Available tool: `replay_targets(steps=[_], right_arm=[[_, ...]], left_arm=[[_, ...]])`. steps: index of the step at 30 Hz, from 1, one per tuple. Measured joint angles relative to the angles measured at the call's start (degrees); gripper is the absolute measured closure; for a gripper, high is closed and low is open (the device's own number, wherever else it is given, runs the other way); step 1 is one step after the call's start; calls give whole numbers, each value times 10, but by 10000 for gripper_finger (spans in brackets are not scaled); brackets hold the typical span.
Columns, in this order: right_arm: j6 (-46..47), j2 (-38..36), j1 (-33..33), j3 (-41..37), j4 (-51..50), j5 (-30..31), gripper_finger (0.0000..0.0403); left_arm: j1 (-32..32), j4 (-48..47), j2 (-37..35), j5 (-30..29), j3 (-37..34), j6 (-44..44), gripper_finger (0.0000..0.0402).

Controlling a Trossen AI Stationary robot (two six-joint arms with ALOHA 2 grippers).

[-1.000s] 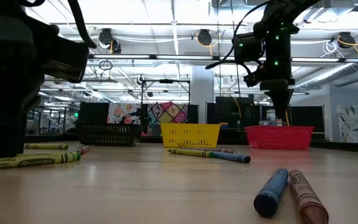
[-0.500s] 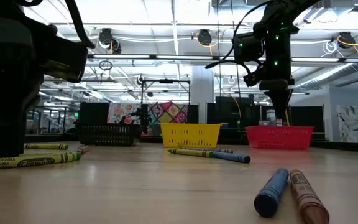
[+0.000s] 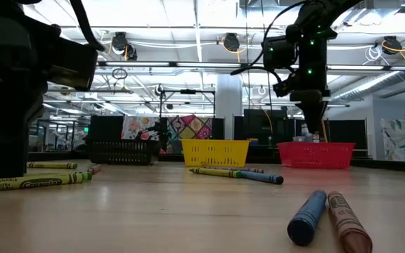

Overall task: Sort crayons
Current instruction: Put the green crayon into the black bin

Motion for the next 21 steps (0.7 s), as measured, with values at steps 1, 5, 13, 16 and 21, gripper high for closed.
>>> replay_targets(steps=[1, 5, 13, 16, 21], right_arm=[[0, 0, 0, 0, 2, 0, 312], [16, 0, 0, 0, 4, 0, 312], [19, 0, 0, 0, 3, 0, 312], [19, 0, 0, 0, 3, 0, 312], [19, 0, 0, 0, 14, 0, 312]], left_arm=[[0, 0, -2, 1, 0, 6, 397], [2, -4, -26, -1, -2, 14, 398], [13, -87, -88, -37, -4, 23, 400], [28, -123, -110, -46, -3, 27, 400], [61, -163, -143, -64, -2, 62, 400]])
